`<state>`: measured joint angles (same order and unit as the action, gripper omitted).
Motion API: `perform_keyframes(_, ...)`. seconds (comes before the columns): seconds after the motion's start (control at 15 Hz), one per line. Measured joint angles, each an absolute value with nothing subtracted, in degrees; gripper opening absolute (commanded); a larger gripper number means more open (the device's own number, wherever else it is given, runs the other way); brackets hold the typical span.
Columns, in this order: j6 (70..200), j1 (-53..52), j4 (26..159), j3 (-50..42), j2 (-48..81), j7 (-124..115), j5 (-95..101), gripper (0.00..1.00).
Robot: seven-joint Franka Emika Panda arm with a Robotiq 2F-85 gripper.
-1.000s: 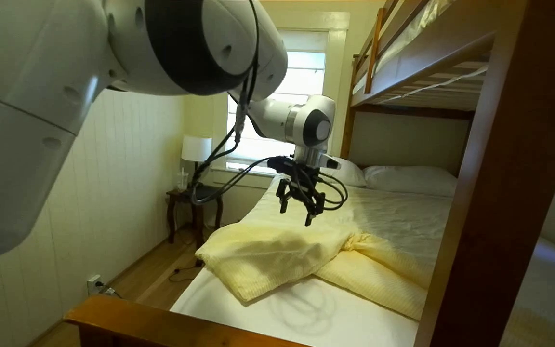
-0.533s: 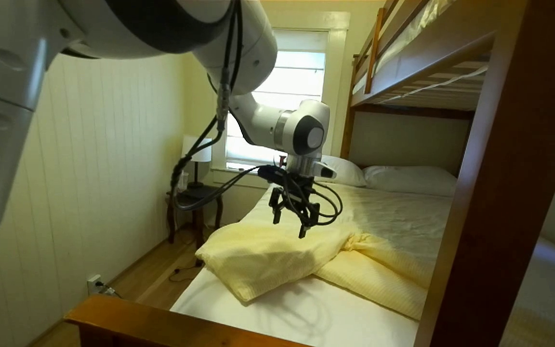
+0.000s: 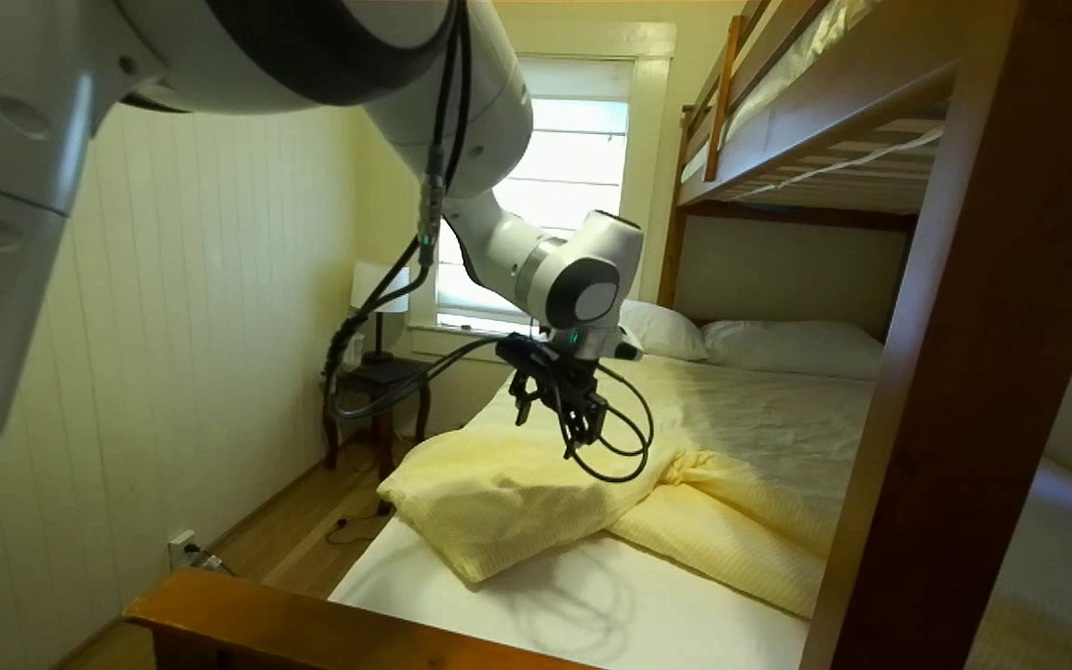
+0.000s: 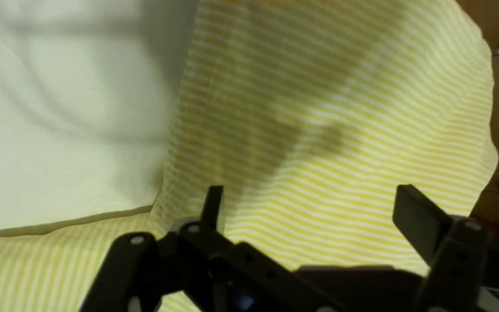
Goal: Uncover the beddings at the foot of the bed.
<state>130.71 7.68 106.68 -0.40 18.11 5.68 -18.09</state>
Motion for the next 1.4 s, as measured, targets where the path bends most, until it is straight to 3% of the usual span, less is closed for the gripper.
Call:
perform_keyframes(0.2, 136.9, 12.3, 112.3, 3.9, 18.1, 18.6, -28.7, 1.00)
perform_keyframes(0.53, 134.4, 18.2, 118.1, 5.5, 17.6, 36.8, -42.5, 1.00)
perform_keyframes(0.87, 128.2, 18.0, 120.0, 0.9, 17.7, 37.2, -42.7, 1.00)
perform_keyframes(1.33, 130.3, 16.2, 119.7, -0.2, 20.7, 34.3, -42.7, 1.00)
perform_keyframes(1.4, 130.9, 16.0, 119.7, -0.1, 21.5, 33.9, -42.7, 0.84)
